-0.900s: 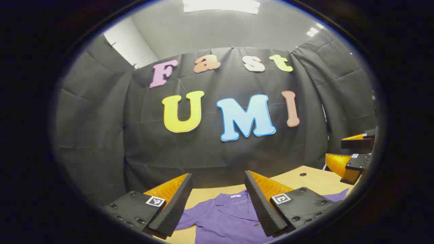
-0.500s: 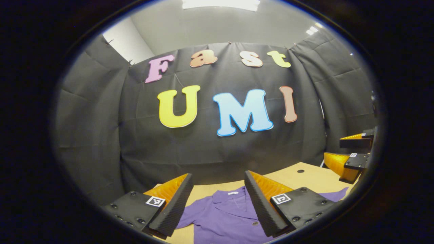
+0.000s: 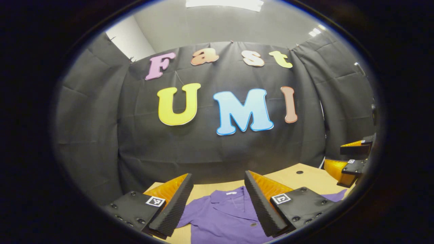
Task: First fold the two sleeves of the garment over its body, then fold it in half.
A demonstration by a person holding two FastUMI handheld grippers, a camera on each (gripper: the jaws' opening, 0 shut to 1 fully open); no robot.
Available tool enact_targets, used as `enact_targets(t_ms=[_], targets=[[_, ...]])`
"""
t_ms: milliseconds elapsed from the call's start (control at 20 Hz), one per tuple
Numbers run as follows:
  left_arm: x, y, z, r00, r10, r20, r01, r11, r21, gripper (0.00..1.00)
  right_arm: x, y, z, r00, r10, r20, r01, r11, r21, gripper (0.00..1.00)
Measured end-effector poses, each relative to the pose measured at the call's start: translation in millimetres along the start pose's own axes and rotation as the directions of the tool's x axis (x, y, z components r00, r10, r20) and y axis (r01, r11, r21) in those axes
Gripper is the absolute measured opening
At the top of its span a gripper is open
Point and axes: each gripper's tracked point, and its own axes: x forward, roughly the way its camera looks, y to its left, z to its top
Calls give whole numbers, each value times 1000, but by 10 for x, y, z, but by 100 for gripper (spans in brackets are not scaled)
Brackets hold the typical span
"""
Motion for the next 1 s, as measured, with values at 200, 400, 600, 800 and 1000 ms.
enact_targets(t_ms=[200,400,600,800,1000], targets=[[38,44,-67,1000,1,-15,-1,1000,-8,100,38,-215,-352,992,-66,-109,70,997,28,92],[103,73,-51,1000,-2,-9,2,1000,-5,100,27,-576,-758,956,-163,-244,183,981,65,93],[158,81,-71,1000,-1,-12,1,1000,-7,96,-22,-891,-1207,897,-241,-371,292,952,87,93],[174,91,-102,1000,3,-21,-3,1000,-11,96,-90,-1143,-1662,821,-289,-491,378,921,90,93],[162,118,-114,1000,16,-26,-16,1000,-7,97,-166,-1322,-2081,731,-307,-609,467,876,119,93]])
